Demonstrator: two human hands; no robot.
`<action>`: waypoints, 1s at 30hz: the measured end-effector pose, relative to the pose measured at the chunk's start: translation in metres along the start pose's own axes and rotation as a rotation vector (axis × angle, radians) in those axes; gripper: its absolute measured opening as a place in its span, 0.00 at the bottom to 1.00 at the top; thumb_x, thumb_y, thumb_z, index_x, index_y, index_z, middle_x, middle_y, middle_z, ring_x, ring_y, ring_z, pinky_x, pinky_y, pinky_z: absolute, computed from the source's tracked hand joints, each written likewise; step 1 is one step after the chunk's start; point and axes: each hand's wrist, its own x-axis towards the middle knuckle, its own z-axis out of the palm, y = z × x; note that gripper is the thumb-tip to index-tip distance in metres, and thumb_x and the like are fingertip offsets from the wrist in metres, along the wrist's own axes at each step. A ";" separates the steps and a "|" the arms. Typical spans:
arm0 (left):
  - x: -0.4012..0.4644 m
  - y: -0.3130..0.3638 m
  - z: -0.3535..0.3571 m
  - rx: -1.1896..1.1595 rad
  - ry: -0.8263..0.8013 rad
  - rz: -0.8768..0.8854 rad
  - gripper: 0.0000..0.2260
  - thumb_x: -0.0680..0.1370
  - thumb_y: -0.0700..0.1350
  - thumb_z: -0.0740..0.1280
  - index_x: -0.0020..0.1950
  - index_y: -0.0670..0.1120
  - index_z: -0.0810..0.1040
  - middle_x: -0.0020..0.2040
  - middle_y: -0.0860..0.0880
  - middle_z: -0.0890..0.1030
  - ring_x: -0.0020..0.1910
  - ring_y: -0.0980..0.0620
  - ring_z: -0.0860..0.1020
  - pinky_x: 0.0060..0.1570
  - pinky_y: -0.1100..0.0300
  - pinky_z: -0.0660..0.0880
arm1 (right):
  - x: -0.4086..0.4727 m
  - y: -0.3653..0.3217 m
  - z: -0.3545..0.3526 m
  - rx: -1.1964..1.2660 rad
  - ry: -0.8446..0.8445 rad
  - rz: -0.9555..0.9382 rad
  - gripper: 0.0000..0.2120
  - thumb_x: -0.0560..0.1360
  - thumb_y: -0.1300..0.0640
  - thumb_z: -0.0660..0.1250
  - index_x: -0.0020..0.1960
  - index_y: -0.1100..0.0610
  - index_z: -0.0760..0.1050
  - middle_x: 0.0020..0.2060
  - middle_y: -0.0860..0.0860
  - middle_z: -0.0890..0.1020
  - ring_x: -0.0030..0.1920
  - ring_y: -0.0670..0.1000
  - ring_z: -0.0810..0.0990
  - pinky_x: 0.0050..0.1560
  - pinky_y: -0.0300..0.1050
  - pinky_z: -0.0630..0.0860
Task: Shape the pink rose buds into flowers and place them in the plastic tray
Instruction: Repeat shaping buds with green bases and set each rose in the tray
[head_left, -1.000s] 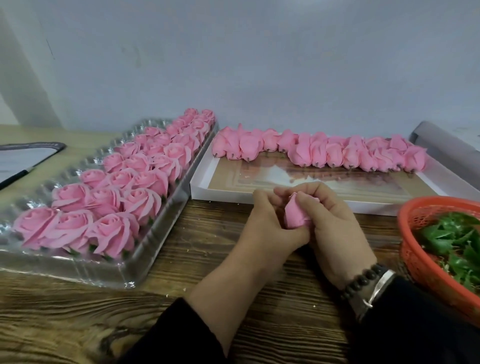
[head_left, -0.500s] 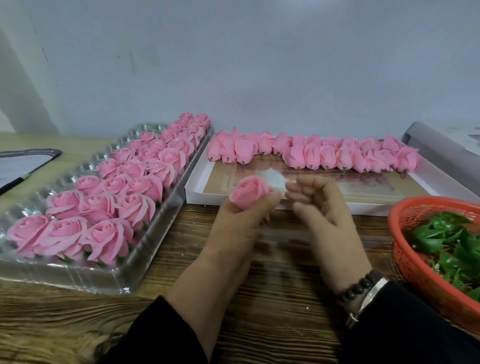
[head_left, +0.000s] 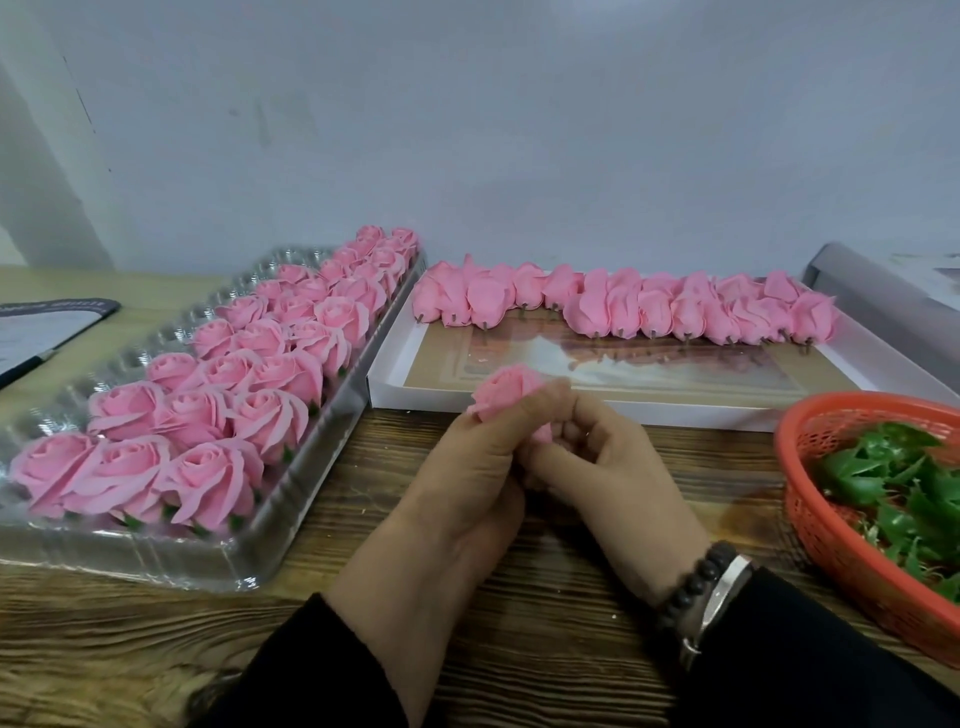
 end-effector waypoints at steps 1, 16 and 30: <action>0.000 0.002 -0.001 0.020 -0.005 -0.013 0.08 0.65 0.44 0.73 0.37 0.42 0.78 0.37 0.41 0.73 0.32 0.50 0.71 0.29 0.62 0.68 | 0.001 0.000 -0.002 0.031 -0.041 0.035 0.10 0.70 0.62 0.70 0.46 0.69 0.75 0.31 0.53 0.76 0.32 0.45 0.74 0.36 0.36 0.72; -0.004 0.008 -0.005 0.109 0.026 -0.027 0.20 0.62 0.51 0.72 0.45 0.36 0.80 0.38 0.40 0.74 0.31 0.47 0.72 0.30 0.59 0.66 | -0.002 -0.002 -0.007 0.089 -0.164 0.126 0.05 0.71 0.57 0.68 0.37 0.56 0.80 0.33 0.56 0.78 0.33 0.47 0.75 0.39 0.40 0.72; -0.001 0.011 -0.022 1.035 -0.077 0.154 0.50 0.67 0.38 0.75 0.75 0.59 0.43 0.59 0.52 0.78 0.58 0.56 0.76 0.60 0.64 0.70 | -0.002 -0.012 -0.019 -0.275 -0.231 -0.078 0.20 0.70 0.68 0.70 0.56 0.49 0.75 0.47 0.47 0.79 0.39 0.41 0.74 0.46 0.36 0.74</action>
